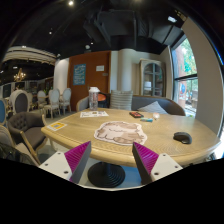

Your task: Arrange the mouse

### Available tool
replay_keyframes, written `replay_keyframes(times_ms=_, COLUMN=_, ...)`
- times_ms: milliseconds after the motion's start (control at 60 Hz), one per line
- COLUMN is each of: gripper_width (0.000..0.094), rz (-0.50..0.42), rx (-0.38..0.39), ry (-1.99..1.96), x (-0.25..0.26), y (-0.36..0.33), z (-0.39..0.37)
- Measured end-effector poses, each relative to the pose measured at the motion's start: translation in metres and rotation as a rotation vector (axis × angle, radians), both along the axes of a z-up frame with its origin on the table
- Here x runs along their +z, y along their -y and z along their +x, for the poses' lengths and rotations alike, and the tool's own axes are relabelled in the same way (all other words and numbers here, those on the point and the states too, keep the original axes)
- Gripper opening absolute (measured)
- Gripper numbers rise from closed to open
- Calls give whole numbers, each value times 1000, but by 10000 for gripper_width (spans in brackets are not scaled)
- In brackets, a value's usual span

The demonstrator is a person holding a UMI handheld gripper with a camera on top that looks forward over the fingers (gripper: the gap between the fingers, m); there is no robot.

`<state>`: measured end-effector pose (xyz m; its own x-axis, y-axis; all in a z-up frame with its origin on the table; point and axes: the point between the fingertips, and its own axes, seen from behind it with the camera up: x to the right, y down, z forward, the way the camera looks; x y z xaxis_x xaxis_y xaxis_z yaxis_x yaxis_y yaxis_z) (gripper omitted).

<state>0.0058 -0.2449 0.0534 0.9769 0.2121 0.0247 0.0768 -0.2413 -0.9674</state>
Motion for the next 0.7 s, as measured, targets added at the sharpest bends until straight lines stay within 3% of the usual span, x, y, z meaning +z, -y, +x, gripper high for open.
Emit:
replay_keyframes(times_ms=117, gripper_width=851, rz=-21, rx=-38, ry=8, x=-5, y=-3, z=28)
replay_keyframes(times_ms=383, gripper_width=850, rz=-44, rx=-232, ry=46, x=-22, y=-32, z=154)
replay_keyframes(times_ms=517, gripper_width=848, rz=-100, rx=-349, ry=90, x=-33, y=-56, z=237)
replay_keyframes(times_ms=700, gripper_width=843, rz=-216, rx=-399, ry=133, x=-58, y=-97, z=316)
